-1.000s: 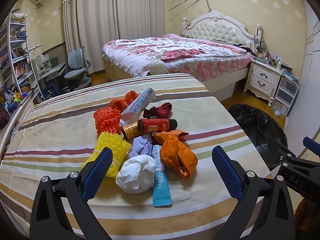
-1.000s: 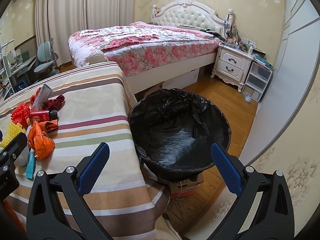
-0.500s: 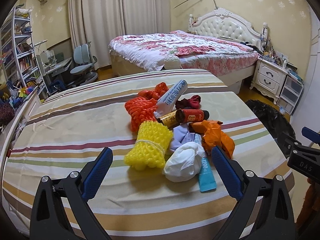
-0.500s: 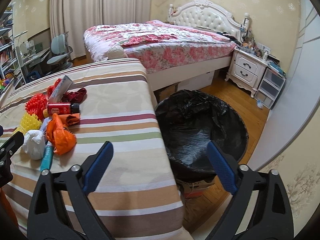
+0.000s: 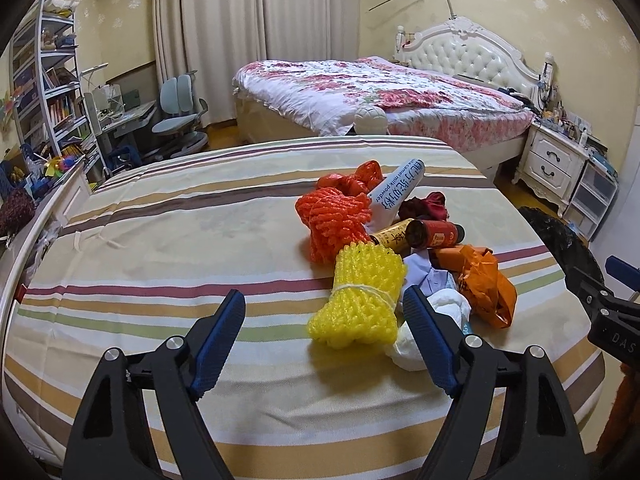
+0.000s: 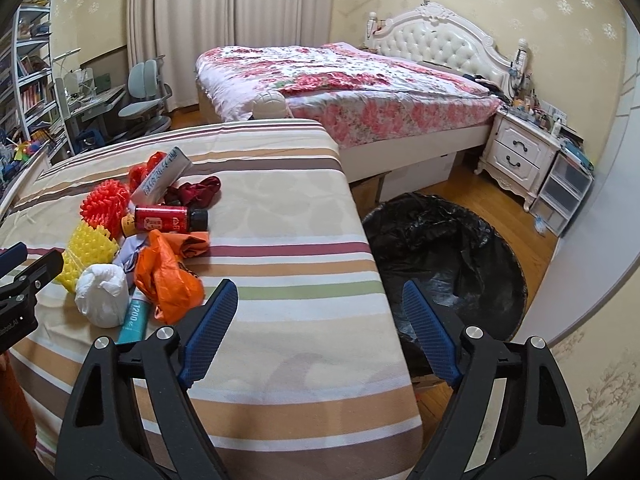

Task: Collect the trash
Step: 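Grasp the yellow foam net with the left gripper while the right gripper grasps the orange plastic bag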

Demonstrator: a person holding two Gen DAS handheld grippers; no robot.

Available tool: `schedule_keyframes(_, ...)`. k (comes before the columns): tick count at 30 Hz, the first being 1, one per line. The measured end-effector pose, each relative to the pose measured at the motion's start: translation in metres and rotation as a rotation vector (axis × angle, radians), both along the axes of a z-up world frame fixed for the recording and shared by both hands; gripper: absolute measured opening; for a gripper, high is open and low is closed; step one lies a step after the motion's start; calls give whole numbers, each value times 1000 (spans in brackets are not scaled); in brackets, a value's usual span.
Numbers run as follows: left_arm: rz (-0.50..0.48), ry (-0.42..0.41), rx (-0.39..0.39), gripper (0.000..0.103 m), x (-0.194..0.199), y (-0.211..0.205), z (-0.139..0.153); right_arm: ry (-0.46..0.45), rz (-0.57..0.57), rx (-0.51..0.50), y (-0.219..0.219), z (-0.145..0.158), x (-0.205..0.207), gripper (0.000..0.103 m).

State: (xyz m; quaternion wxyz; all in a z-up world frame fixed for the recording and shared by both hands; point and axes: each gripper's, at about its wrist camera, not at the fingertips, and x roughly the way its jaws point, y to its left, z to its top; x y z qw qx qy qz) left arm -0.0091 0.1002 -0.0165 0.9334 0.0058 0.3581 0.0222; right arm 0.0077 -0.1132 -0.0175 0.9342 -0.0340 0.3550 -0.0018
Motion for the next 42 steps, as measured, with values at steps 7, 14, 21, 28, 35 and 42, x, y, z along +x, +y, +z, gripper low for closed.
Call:
schedule_keyframes(7,-20,57,-13,77,16,5,-13,10,25,-4,9,-1,9,83)
schedule_keyframes(14,-96,72,-108,48,13,9,-16,25,59,12,20,-4,14,76)
schedule_keyframes(21,-83,47,-108,45,-5,14,-10,18,100,11,35,-4,10,75)
schedule_keyframes(28,-28,28,-105,45,-16,31,-4,26,174,9,60,-8,8,73)
schedule_keyframes(35,14,15,-89,45,-16,44,-2,64,226,8,79,-19,17,56)
schedule_keyframes(42,18,4,-95,45,-17,45,-4,91,248,30,82,-26,18,39)
